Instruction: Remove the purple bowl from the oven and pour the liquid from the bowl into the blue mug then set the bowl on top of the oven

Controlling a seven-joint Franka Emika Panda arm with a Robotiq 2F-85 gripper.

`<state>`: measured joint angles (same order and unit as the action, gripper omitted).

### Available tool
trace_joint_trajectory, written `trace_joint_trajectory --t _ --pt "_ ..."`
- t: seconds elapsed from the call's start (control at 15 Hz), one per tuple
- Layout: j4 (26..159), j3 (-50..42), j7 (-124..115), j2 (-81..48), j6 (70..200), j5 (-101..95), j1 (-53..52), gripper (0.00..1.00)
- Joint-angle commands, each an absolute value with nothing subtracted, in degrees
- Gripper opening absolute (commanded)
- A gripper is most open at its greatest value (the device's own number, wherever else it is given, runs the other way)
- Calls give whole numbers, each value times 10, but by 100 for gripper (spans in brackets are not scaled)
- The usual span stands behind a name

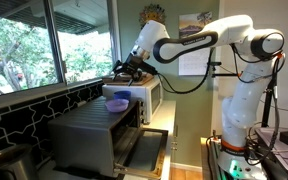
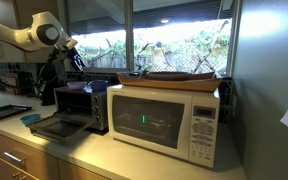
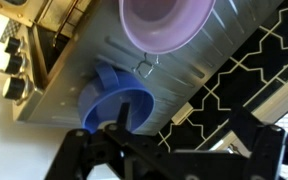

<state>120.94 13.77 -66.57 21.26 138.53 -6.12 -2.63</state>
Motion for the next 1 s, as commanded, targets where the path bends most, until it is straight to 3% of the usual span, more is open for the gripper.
trace_joint_trajectory --t 0.0,0.73,0.93 --pt "1226 73 -509 247 1398 -33 -70 100" --pt "1238 -82 -60 342 1308 62 -191 100" --pt "1231 -71 66 357 1246 112 -159 100"
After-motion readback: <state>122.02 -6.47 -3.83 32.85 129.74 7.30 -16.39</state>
